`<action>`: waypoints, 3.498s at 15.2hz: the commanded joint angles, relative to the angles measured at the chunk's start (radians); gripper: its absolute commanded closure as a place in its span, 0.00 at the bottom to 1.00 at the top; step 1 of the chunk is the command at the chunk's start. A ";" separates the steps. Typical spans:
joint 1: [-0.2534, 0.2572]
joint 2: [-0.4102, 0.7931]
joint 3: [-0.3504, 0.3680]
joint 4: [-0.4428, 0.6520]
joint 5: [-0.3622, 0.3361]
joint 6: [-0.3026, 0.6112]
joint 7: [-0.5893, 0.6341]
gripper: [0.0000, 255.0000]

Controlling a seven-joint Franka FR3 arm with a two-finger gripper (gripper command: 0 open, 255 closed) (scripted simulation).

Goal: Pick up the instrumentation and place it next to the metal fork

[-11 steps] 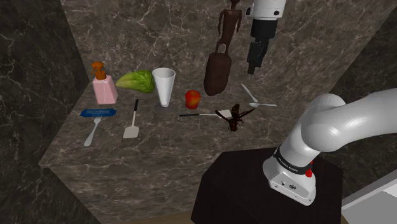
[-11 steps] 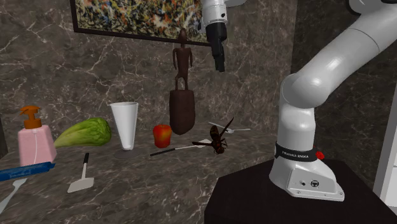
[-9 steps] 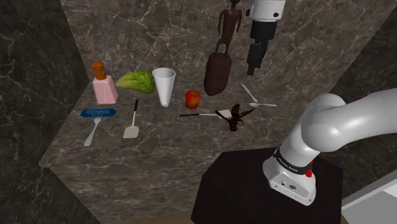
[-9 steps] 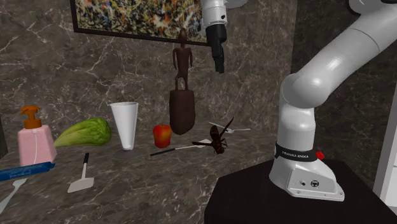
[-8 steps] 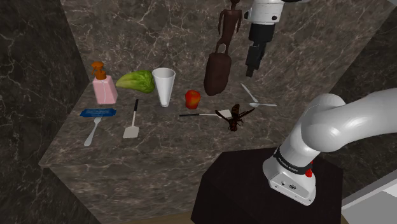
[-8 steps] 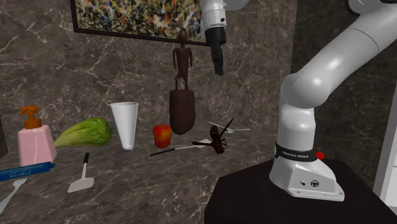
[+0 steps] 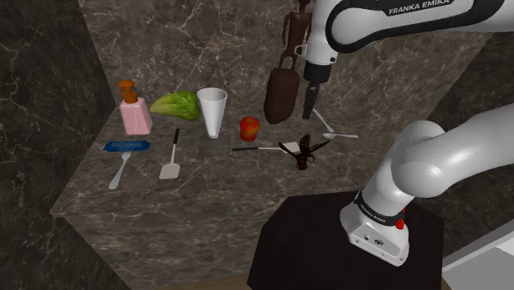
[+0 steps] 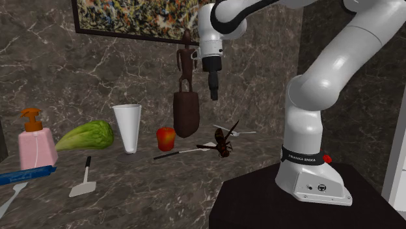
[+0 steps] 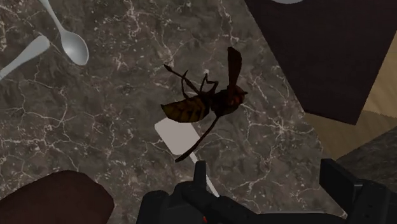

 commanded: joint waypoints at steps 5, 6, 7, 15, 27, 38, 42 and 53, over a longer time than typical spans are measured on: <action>0.046 0.180 -0.072 -0.060 -0.021 0.292 -0.182 0.00; 0.055 0.216 -0.083 -0.063 -0.020 0.340 -0.214 0.00; 0.066 0.255 -0.095 -0.064 -0.017 0.387 -0.246 0.00; 0.173 0.603 -0.170 -0.008 0.126 0.730 -0.571 0.00; 0.185 0.759 -0.151 0.005 0.262 0.867 -0.688 0.00; 0.185 0.759 -0.151 0.005 0.262 0.867 -0.688 1.00; 0.187 0.743 -0.155 0.004 0.246 0.853 -0.676 1.00; 0.178 0.580 -0.168 0.018 0.116 0.688 -0.576 1.00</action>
